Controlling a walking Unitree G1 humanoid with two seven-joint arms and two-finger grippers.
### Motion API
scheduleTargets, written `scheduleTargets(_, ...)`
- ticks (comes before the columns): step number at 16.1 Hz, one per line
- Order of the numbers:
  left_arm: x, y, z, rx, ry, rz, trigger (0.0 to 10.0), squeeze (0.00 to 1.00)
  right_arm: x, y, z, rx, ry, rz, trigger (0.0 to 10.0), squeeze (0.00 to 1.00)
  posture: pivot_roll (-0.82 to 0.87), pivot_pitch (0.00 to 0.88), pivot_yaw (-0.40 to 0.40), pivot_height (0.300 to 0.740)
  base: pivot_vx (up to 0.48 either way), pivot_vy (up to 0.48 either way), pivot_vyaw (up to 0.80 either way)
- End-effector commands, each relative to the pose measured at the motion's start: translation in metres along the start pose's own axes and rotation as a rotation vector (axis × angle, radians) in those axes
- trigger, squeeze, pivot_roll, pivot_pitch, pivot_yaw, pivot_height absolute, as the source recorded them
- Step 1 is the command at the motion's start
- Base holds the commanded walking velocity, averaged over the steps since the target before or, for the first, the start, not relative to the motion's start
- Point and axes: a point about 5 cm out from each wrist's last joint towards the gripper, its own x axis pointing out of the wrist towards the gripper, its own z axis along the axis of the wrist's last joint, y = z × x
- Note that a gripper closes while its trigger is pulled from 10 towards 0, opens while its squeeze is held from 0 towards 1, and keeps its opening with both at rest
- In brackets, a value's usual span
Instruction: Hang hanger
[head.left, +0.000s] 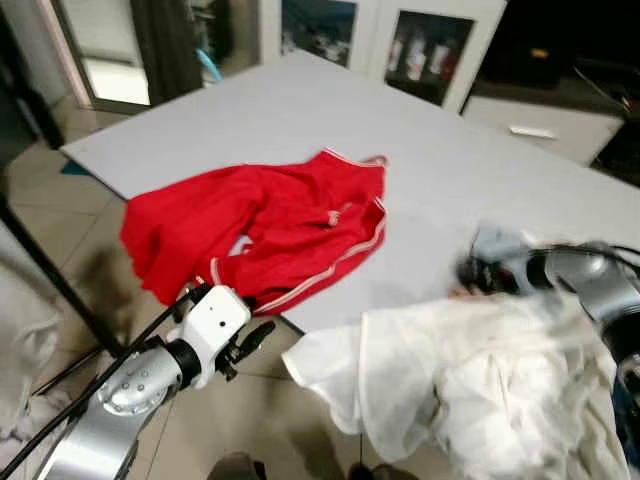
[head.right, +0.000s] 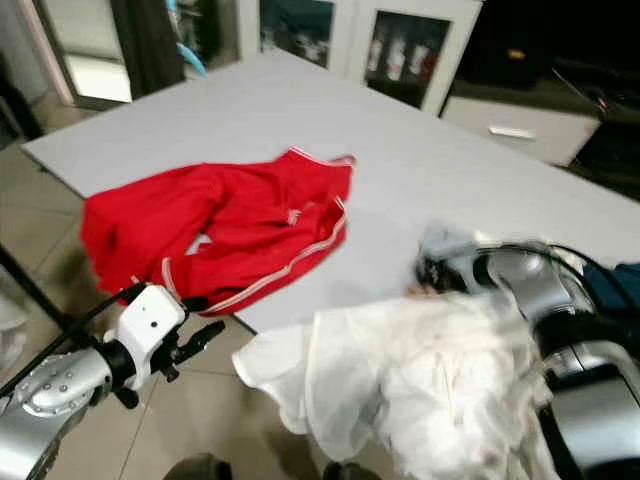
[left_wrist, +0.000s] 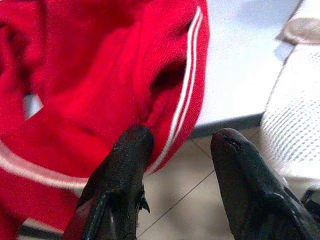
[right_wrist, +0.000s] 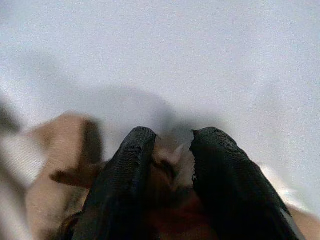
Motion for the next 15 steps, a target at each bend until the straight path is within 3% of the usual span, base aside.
scheduleTargets(1,0.004,-0.002,0.005,0.015,-0.021,-0.007,10.0,0.0,-0.006,-0.012,0.023,0.001,-0.121,-0.043,10.0,0.0,0.08,0.081,-0.063,0.74,0.0,0.0,0.0)
scheduleTargets(2,0.004,0.004,0.011,0.017,-0.055,0.052,10.0,0.0,-0.008,-0.011,0.059,-0.045,-0.313,0.017,10.0,0.0,0.09,0.079,-0.067,0.74,0.0,0.0,0.0)
scheduleTargets(4,0.001,0.014,0.017,0.01,-0.101,0.126,10.0,0.0,-0.01,-0.006,0.081,-0.092,-0.42,0.095,10.0,0.0,0.1,0.077,-0.071,0.74,0.0,0.0,0.0)
scheduleTargets(5,-0.002,0.017,0.021,0.035,-0.131,0.151,10.0,0.0,-0.009,0.001,0.087,-0.176,-0.429,0.152,10.0,0.0,0.11,0.075,-0.079,0.74,0.0,0.0,0.0)
scheduleTargets(7,-0.008,0.019,0.027,0.012,-0.192,0.162,10.0,0.0,-0.008,0.006,0.092,-0.231,-0.452,0.175,10.0,0.0,0.13,0.073,-0.086,0.74,0.0,0.0,0.0)
scheduleTargets(9,-0.012,0.012,0.031,-0.017,-0.248,0.093,10.0,0.0,-0.009,0.007,0.096,-0.199,-0.499,0.176,10.0,0.0,0.13,0.067,-0.091,0.74,0.0,0.0,0.0)
scheduleTargets(10,-0.017,0.004,0.035,-0.001,-0.28,0.011,10.0,0.06,-0.009,0.007,0.097,-0.182,-0.518,0.171,10.0,0.0,0.13,0.067,-0.091,0.74,0.0,0.0,0.0)
scheduleTargets(11,-0.021,0.0,0.038,0.014,-0.302,-0.042,10.0,0.15,-0.009,0.007,0.098,-0.166,-0.529,0.17,10.0,0.0,0.13,0.065,-0.092,0.74,0.0,0.0,0.0)
scheduleTargets(12,-0.026,-0.001,0.043,0.013,-0.336,-0.088,10.0,0.92,-0.009,0.007,0.097,-0.157,-0.534,0.169,10.0,0.0,0.13,0.065,-0.091,0.74,0.0,0.0,0.0)
scheduleTargets(13,-0.031,-0.002,0.046,0.001,-0.367,-0.137,10.0,1.0,-0.009,0.008,0.095,-0.15,-0.536,0.169,10.0,0.0,0.13,0.065,-0.088,0.74,0.0,0.0,0.0)
scheduleTargets(14,-0.033,-0.002,0.046,-0.001,-0.369,-0.162,10.0,1.0,-0.009,0.008,0.095,-0.145,-0.538,0.168,10.0,0.0,0.13,0.065,-0.088,0.74,0.0,0.0,0.0)
scheduleTargets(15,-0.034,0.001,0.038,0.055,-0.306,-0.187,10.0,1.0,-0.01,0.008,0.093,-0.129,-0.543,0.166,10.0,0.0,0.12,0.065,-0.087,0.74,0.0,0.0,0.0)
